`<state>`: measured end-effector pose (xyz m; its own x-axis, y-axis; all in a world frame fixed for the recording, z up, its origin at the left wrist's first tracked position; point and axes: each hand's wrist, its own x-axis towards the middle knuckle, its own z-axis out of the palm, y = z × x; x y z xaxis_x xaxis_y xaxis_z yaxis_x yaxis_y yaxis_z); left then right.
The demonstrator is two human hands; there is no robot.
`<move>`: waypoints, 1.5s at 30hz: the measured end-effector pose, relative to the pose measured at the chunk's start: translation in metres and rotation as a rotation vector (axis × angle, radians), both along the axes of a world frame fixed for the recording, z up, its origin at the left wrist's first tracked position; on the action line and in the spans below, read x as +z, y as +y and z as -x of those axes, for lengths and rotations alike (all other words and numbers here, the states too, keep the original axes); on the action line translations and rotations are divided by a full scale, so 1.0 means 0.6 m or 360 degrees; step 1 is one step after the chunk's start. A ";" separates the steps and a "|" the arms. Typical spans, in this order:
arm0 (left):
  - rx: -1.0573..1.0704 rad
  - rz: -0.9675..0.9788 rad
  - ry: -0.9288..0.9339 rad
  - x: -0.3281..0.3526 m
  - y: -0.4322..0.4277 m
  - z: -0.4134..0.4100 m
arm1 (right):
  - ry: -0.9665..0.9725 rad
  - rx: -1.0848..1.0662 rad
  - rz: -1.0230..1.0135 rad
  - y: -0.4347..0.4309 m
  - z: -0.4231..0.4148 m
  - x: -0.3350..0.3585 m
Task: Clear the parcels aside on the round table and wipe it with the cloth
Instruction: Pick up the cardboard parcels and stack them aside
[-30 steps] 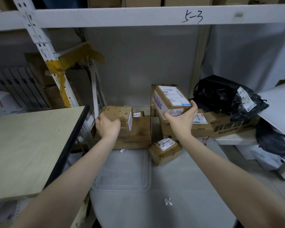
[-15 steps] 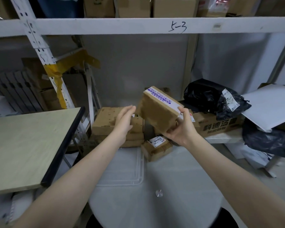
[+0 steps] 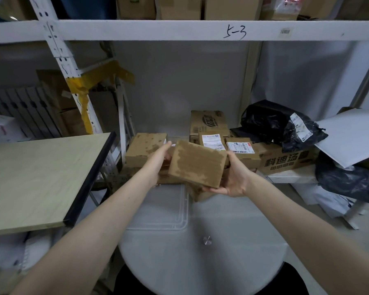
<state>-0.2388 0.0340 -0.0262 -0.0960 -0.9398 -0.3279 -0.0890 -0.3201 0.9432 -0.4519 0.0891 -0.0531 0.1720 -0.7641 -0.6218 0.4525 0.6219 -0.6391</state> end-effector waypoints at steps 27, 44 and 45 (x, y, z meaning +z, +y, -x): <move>-0.0290 -0.0234 0.0282 -0.061 0.039 -0.097 | 0.0931 0.0672 0.0653 0.009 -0.062 -0.069; 0.0634 -0.0545 0.0332 -0.149 0.023 -0.187 | 0.1654 0.0853 0.1189 -0.055 -0.212 -0.109; 0.0665 -0.0514 0.0311 -0.151 0.018 -0.186 | 0.1713 0.0883 0.1178 -0.062 -0.217 -0.109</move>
